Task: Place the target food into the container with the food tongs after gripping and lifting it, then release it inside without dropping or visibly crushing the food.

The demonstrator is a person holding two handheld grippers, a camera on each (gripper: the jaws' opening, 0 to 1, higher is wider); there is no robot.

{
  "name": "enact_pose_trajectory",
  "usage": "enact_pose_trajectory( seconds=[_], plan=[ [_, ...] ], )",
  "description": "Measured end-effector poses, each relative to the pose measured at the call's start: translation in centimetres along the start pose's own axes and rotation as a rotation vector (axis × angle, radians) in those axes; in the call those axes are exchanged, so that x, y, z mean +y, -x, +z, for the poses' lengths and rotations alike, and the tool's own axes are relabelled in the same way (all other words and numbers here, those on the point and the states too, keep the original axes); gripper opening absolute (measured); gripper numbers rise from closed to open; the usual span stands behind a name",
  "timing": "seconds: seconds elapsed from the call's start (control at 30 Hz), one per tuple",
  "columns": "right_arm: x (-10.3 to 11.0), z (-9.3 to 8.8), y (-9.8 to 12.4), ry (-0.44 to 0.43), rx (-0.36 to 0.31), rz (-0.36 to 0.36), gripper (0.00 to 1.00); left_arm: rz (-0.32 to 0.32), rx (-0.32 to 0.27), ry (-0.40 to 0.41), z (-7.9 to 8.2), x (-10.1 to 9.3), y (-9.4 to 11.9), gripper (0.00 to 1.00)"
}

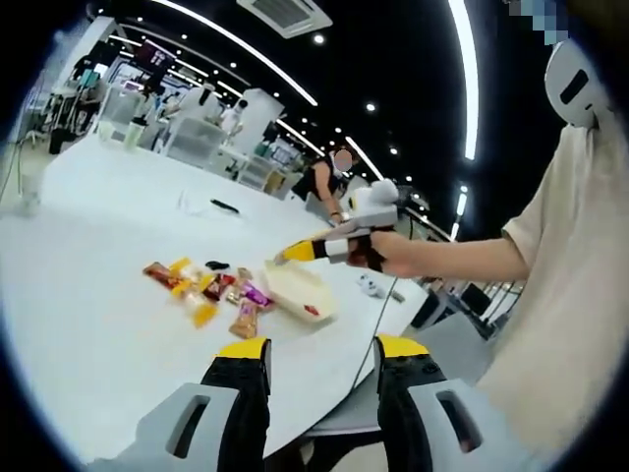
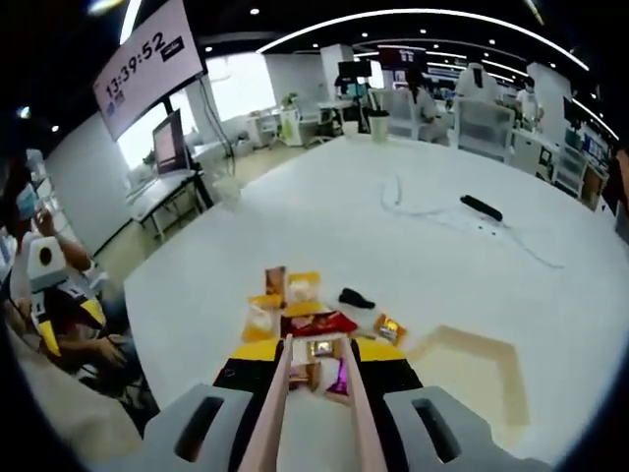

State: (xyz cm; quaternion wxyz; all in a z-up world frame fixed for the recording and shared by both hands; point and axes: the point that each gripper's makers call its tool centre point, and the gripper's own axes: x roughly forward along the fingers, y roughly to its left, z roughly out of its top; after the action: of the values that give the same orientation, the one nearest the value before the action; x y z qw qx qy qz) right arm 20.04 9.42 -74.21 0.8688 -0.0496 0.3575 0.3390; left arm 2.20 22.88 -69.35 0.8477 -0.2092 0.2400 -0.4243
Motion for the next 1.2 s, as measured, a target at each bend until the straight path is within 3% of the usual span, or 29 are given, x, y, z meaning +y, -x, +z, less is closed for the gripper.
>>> enact_pose_trajectory(
  seconds=[1.2],
  plan=[
    [0.7,-2.9,-5.5,0.074,0.114,0.027,0.27,0.047,-0.001,0.053,-1.6,0.7,0.5,0.41]
  ],
)
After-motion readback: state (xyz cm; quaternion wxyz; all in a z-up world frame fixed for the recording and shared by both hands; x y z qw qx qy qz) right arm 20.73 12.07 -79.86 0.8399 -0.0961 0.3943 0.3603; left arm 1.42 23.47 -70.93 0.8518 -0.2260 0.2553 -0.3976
